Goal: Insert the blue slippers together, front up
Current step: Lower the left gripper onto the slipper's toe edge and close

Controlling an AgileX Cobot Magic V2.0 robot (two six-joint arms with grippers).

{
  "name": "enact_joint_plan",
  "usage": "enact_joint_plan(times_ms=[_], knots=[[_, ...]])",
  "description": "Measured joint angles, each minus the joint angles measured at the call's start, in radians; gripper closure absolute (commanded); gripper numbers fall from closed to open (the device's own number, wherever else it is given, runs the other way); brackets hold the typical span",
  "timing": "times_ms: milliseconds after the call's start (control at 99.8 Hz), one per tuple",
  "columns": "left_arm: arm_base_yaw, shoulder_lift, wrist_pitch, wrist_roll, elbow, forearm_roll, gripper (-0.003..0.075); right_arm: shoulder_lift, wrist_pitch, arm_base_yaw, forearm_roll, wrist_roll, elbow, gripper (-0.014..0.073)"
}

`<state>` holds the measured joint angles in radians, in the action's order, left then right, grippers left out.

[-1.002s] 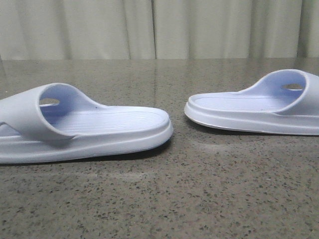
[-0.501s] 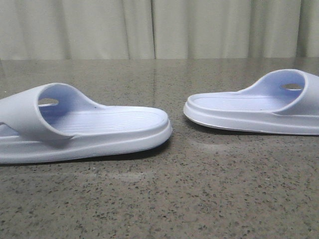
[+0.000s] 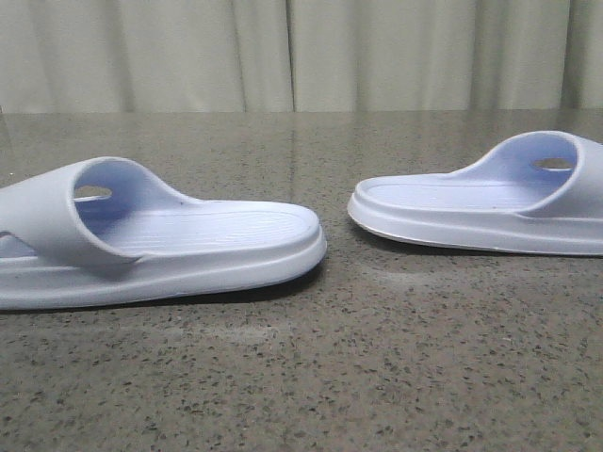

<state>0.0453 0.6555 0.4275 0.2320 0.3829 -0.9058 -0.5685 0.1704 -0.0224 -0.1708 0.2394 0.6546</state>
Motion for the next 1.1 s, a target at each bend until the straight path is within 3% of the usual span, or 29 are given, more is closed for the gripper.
enact_joint_plan(times_ms=[481,711,1102], knots=[[0.000,0.038,0.011,0.000,-0.033,-0.038,0.0265,0.000,0.000,0.000,0.000,0.000,0.000,0.0179],[0.000,0.039,0.013,0.000,-0.035,-0.042,0.0330,0.000,0.000,0.000,0.000,0.000,0.000,0.0179],[0.000,0.108,0.017,0.000,-0.035,-0.063,0.0329,0.000,-0.001,0.000,0.000,0.000,0.000,0.0179]])
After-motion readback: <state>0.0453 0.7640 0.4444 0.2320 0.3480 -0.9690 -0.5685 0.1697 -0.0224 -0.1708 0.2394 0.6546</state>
